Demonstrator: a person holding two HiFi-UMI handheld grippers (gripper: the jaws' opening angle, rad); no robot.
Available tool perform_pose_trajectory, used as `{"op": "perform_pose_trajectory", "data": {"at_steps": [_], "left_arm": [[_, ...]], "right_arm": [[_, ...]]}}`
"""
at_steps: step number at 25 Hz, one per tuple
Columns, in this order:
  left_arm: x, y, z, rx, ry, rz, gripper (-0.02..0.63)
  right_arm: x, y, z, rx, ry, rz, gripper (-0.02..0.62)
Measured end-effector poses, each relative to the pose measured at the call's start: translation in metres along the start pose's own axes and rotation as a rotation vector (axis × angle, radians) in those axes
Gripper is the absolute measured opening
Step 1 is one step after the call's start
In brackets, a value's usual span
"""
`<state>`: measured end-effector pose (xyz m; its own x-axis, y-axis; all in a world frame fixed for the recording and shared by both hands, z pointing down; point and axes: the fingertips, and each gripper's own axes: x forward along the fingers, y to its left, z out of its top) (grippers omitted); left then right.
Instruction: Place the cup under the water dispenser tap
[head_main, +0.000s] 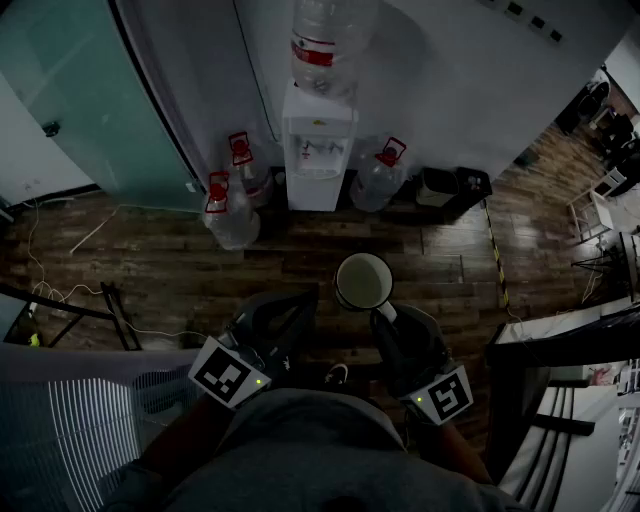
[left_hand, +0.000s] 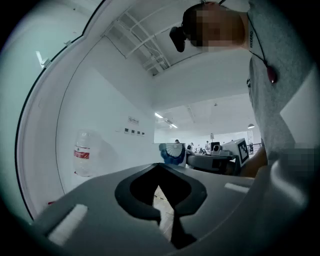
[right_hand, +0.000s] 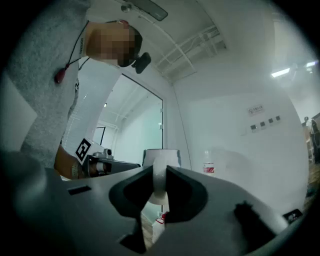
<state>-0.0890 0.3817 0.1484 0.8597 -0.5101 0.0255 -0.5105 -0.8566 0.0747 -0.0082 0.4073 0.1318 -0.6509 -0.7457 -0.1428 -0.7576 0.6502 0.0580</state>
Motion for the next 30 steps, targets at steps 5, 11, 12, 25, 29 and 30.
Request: {"op": "perform_pose_trajectory", "data": {"at_steps": [5,11,12,25,29,30], "left_arm": [[-0.006,-0.004,-0.006,0.000,0.016,0.000,0.008],[-0.011,-0.004,-0.015,0.002,0.016,0.002,0.008],[-0.012,-0.004,-0.017,0.003,0.019,0.006,0.008],[0.016,-0.006,-0.011,0.015,-0.004,0.041,0.006],[0.030,-0.008,-0.015,0.017,-0.002,0.066,0.008],[0.033,-0.009,-0.016,0.016,-0.002,0.072,0.008]], "right_arm": [[-0.003,0.007,-0.004,0.011,0.015,0.001,0.061],[-0.005,0.003,-0.011,0.045,0.012,-0.019,0.061],[-0.005,0.001,-0.011,0.052,0.005,-0.021,0.061],[-0.001,-0.025,-0.018,0.051,0.003,-0.001,0.061],[-0.005,-0.037,-0.022,0.054,0.015,0.018,0.061],[-0.006,-0.041,-0.019,0.059,-0.011,0.024,0.061]]}}
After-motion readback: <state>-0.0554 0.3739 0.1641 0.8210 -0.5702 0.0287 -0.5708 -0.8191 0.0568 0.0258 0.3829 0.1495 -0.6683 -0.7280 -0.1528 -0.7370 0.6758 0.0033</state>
